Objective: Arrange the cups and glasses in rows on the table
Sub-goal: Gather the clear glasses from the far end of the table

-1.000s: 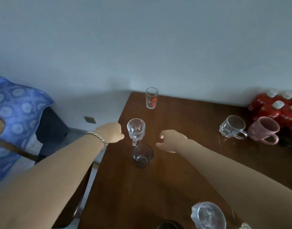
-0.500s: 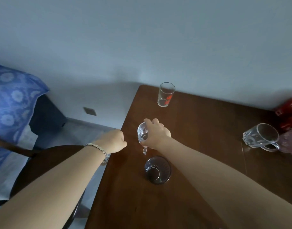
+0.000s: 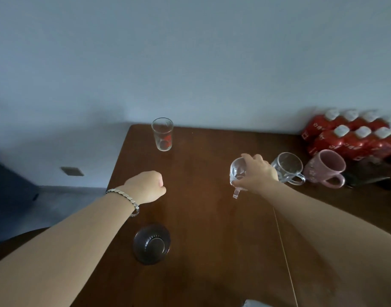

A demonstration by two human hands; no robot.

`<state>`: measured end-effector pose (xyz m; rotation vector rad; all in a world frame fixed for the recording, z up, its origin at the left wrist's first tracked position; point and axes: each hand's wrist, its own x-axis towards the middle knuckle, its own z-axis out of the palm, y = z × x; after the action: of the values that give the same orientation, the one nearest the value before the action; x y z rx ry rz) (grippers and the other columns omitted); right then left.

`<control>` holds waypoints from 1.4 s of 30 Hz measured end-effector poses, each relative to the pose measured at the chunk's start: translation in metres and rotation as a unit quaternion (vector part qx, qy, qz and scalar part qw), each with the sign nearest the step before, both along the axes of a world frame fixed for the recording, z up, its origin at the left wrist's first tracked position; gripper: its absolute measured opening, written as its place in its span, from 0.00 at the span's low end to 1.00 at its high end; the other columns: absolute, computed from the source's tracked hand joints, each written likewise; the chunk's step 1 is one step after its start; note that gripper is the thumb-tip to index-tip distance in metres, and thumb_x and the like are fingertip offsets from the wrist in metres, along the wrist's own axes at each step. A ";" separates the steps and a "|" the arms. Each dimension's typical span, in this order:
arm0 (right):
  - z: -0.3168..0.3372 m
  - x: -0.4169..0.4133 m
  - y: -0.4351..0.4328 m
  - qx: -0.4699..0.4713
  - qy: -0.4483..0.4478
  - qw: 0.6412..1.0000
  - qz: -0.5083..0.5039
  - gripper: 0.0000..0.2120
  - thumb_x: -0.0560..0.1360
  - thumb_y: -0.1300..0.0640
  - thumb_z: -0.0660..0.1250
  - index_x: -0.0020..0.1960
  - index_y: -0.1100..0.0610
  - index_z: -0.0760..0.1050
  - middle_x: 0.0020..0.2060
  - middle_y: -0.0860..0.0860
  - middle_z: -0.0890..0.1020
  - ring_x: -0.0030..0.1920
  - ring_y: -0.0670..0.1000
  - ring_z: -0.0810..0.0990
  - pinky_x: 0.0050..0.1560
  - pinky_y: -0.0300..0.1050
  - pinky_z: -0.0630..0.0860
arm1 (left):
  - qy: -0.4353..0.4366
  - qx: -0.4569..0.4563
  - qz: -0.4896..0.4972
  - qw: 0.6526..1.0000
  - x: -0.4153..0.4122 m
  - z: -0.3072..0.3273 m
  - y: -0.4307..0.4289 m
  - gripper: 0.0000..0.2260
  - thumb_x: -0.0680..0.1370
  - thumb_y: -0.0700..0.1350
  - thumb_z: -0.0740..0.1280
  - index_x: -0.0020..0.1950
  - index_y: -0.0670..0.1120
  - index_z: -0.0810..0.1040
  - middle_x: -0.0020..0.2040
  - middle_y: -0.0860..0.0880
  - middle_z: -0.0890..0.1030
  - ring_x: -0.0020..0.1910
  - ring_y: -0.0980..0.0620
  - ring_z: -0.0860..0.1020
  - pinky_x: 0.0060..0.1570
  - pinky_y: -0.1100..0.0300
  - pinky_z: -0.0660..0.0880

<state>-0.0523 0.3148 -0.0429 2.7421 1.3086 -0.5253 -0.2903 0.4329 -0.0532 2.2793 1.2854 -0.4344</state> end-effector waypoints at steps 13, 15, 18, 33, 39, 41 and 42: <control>-0.025 0.034 0.017 0.055 0.060 0.994 -0.078 0.38 0.66 0.40 0.72 0.71 0.50 0.64 0.62 0.54 0.71 0.63 0.57 0.74 0.55 0.50 0.74 | 0.034 0.004 -0.023 0.999 0.035 -0.013 -0.016 0.11 0.80 0.49 0.60 0.58 0.46 0.77 0.52 0.49 0.81 0.51 0.50 0.80 0.51 0.58 0.76; -0.027 0.032 0.022 0.068 0.063 0.992 -0.086 0.38 0.66 0.41 0.72 0.71 0.51 0.63 0.63 0.55 0.70 0.64 0.58 0.72 0.56 0.50 0.73 | 0.035 0.003 -0.020 0.999 0.031 -0.014 -0.015 0.11 0.80 0.49 0.60 0.58 0.46 0.77 0.53 0.49 0.81 0.51 0.50 0.80 0.52 0.58 0.76; -0.029 0.030 0.025 0.079 0.064 0.989 -0.105 0.40 0.67 0.41 0.72 0.73 0.51 0.61 0.65 0.55 0.68 0.66 0.58 0.70 0.58 0.50 0.72 | 0.037 0.001 -0.016 0.999 0.025 -0.015 -0.014 0.11 0.80 0.49 0.60 0.59 0.47 0.76 0.54 0.49 0.81 0.53 0.51 0.80 0.54 0.58 0.77; 0.013 -0.010 0.078 0.085 0.118 0.986 0.085 0.21 0.75 0.49 0.66 0.66 0.55 0.72 0.66 0.54 0.71 0.65 0.55 0.73 0.65 0.52 0.71 | 0.020 0.007 0.048 0.999 -0.022 -0.015 0.014 0.10 0.80 0.48 0.61 0.56 0.45 0.77 0.51 0.48 0.82 0.52 0.50 0.80 0.53 0.57 0.76; 0.011 -0.055 0.147 0.118 0.144 0.976 0.117 0.25 0.73 0.49 0.68 0.68 0.55 0.70 0.66 0.53 0.72 0.66 0.54 0.72 0.65 0.50 0.71 | 0.035 0.004 0.064 0.997 -0.040 -0.026 0.046 0.10 0.80 0.48 0.60 0.54 0.46 0.78 0.51 0.48 0.82 0.53 0.48 0.79 0.56 0.51 0.76; 0.004 -0.069 0.166 0.123 0.143 0.975 0.119 0.30 0.72 0.48 0.69 0.70 0.56 0.66 0.67 0.55 0.69 0.68 0.56 0.69 0.65 0.51 0.70 | 0.039 0.001 0.061 0.997 -0.046 -0.031 0.057 0.10 0.80 0.48 0.60 0.55 0.45 0.77 0.52 0.48 0.82 0.53 0.48 0.79 0.54 0.55 0.76; 0.000 -0.076 0.176 0.122 0.141 0.975 0.119 0.32 0.71 0.47 0.70 0.71 0.56 0.63 0.68 0.55 0.67 0.69 0.56 0.67 0.65 0.52 0.70 | 0.038 0.000 0.060 0.997 -0.049 -0.034 0.062 0.11 0.80 0.47 0.60 0.55 0.44 0.78 0.51 0.47 0.82 0.52 0.48 0.80 0.53 0.55 0.75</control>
<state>-0.1284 0.4903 -0.0431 2.7110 1.8552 -0.8033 -0.3389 0.4949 -0.0869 2.1904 1.4512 -0.4820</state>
